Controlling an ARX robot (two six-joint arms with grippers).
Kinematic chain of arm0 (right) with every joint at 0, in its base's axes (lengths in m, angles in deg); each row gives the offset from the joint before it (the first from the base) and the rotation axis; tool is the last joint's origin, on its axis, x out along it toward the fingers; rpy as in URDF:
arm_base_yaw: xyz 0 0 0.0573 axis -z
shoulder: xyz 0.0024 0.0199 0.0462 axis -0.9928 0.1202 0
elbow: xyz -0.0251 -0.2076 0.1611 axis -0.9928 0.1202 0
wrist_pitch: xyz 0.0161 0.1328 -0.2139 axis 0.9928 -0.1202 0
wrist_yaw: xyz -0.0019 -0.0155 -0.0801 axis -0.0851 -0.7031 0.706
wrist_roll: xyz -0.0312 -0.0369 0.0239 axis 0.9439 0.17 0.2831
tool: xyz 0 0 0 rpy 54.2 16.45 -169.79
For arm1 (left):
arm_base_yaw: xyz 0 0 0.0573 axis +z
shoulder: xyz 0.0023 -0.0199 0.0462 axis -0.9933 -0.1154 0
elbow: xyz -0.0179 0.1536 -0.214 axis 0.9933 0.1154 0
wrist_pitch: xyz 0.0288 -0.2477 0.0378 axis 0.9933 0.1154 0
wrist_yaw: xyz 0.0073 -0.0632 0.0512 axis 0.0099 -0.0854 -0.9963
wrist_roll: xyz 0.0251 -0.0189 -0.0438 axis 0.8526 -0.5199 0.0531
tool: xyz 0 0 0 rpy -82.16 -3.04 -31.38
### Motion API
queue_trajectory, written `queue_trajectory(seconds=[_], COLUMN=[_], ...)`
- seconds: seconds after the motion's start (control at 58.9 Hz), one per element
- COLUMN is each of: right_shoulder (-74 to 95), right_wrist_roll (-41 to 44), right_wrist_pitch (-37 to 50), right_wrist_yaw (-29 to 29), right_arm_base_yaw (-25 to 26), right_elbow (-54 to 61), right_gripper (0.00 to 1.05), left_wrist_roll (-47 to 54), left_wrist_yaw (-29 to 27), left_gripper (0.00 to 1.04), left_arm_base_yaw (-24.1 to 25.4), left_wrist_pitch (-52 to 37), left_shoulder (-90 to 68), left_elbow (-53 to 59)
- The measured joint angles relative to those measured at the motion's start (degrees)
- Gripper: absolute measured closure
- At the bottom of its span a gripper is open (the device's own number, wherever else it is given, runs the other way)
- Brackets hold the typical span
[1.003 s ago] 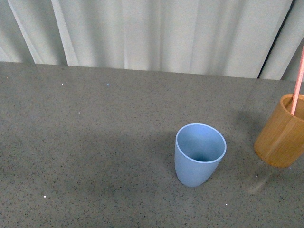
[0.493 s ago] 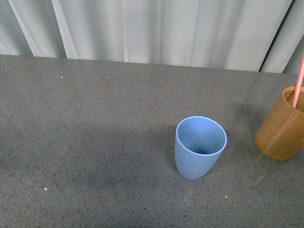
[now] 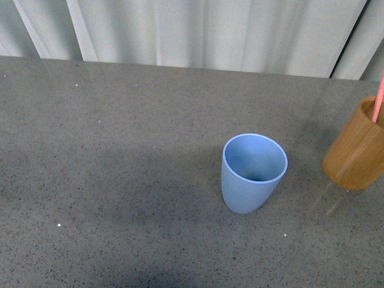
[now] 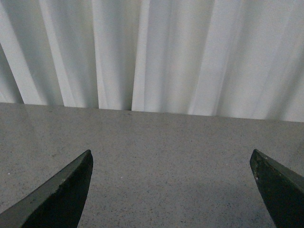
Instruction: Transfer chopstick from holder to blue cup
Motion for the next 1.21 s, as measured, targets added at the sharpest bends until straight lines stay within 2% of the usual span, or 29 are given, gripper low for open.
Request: queue_trajectory(seconds=[0.731, 1.206], right_shoulder=[15.5, 23.3], right_wrist_roll=[-2.4, -3.0], right_wrist_pitch=[4.1, 3.3], right_wrist_yaw=[-3.7, -3.9], right_arm_base_yaw=[0.7, -2.3], right_elbow=[-11.9, -19.8], right_gripper=[0.1, 0.1], left_wrist_roll=[0.0, 0.0], left_wrist_yaw=[0.0, 0.0], left_gripper=[0.07, 0.07], left_arm_base_yaw=[0.0, 0.0], left_wrist_pitch=[0.0, 0.0], left_shoulder=[0.0, 0.0], left_elbow=[0.0, 0.0])
